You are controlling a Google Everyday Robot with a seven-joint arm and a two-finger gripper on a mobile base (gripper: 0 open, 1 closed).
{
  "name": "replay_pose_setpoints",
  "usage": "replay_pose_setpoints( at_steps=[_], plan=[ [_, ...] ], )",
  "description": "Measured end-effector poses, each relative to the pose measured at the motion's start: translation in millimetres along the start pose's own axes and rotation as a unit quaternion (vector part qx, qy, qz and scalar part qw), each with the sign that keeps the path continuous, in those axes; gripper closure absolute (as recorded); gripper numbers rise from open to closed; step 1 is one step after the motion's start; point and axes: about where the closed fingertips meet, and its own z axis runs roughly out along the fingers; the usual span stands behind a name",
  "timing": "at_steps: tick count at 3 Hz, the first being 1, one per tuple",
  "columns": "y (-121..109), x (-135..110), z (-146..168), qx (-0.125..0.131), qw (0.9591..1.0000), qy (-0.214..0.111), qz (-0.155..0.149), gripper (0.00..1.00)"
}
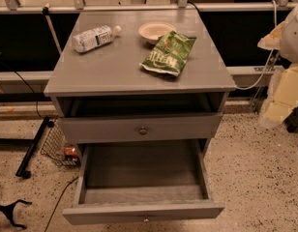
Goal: Close middle drawer
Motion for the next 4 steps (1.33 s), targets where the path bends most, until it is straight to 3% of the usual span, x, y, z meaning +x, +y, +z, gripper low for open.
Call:
replay_pose_setpoints(
  at_steps=[1,2,3,4],
  plan=[
    [0,0,0,0.0,1.0,0.0,0.0,0.0],
    [22,8,19,-0.031,0.9975,-0.015,0.062,0.0],
    [57,15,51,-0.07,0.9905,-0.013,0.118,0.0],
    [104,21,83,-0.114,0.9792,-0.018,0.167,0.0]
  ],
)
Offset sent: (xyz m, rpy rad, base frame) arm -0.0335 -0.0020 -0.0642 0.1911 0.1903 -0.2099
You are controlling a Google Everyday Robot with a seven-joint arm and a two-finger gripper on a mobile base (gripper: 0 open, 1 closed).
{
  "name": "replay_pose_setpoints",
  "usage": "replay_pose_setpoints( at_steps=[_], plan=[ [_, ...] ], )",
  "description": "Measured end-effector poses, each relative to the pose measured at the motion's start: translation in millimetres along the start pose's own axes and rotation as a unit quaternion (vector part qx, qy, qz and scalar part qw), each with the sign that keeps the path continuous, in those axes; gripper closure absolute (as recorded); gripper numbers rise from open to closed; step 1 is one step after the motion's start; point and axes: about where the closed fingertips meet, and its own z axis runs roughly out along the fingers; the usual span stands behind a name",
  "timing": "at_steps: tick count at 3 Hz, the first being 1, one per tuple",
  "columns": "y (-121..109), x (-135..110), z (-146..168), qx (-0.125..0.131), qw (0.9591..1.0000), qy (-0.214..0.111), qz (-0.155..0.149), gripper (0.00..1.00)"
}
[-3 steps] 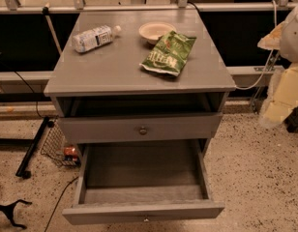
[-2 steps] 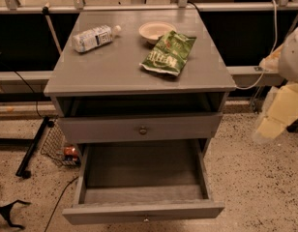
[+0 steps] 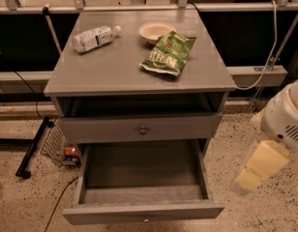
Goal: Close middle drawer
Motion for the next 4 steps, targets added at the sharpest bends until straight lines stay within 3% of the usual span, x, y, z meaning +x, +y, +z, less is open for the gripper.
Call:
replay_pose_setpoints(
  at_steps=[1,2,3,4],
  plan=[
    [9,10,14,-0.016,0.9998,0.008,0.008,0.0],
    [9,10,14,-0.016,0.9998,0.008,0.008,0.0],
    [16,9,41,-0.038,0.9991,0.004,0.016,0.0],
    [27,10,89,-0.062,0.9969,0.007,0.048,0.0]
  ],
)
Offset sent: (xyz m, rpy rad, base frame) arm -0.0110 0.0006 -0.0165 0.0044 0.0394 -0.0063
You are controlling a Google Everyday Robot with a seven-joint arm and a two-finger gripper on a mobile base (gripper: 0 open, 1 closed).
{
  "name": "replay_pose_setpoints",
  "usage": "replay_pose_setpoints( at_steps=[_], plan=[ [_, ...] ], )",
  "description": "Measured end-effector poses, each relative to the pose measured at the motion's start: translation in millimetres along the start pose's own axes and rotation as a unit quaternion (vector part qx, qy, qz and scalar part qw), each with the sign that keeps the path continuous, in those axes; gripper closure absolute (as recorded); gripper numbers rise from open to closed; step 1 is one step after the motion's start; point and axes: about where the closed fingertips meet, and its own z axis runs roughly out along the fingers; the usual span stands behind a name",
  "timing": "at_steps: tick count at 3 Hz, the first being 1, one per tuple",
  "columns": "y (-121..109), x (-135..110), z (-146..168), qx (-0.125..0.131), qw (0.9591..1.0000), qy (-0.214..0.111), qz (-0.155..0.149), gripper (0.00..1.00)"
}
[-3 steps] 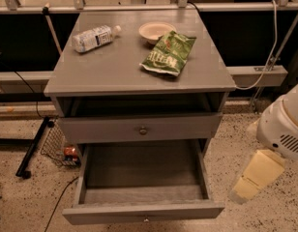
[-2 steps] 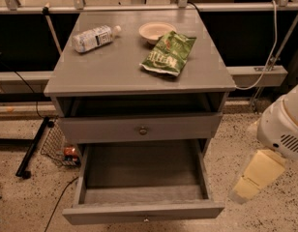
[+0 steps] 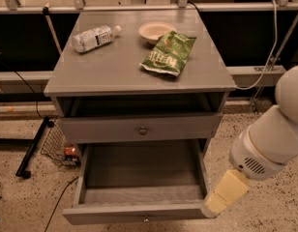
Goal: Close middle drawer
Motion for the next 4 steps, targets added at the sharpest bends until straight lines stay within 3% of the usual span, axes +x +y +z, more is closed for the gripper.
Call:
replay_pose_setpoints(
  at_steps=[1,2,3,4],
  plan=[
    [6,6,63,-0.023,0.9979,-0.007,0.06,0.0],
    [8,7,105,-0.04,0.9949,-0.028,0.089,0.0],
    [6,5,105,-0.035,0.9949,-0.032,0.089,0.0],
    [-3,14,120,-0.048,0.992,-0.032,0.112,0.0]
  ],
)
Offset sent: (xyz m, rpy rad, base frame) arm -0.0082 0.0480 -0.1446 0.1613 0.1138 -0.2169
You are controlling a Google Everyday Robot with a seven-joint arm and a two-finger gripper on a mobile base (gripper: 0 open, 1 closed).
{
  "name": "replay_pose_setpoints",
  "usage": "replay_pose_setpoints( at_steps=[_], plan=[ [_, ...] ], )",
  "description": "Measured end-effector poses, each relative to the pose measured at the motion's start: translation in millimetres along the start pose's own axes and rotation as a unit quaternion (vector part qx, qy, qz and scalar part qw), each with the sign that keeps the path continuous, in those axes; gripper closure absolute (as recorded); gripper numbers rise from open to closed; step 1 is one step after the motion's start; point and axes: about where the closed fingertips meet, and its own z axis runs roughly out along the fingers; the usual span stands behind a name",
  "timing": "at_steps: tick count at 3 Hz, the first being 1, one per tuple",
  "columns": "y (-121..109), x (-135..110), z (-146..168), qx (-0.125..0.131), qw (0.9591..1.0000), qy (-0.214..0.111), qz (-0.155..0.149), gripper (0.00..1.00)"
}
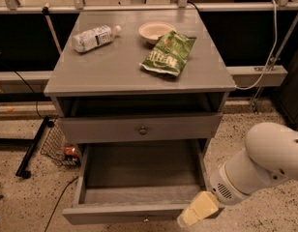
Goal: Close middle drawer
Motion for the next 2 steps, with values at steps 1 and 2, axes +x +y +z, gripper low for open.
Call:
replay_pose_setpoints(
  at_steps=[1,2],
  plan=[
    [-25,14,22,-0.006,0.9991,-0.002,0.043,0.0],
    [-48,25,52,0.009,0.9968,0.001,0.08,0.0]
  ],
)
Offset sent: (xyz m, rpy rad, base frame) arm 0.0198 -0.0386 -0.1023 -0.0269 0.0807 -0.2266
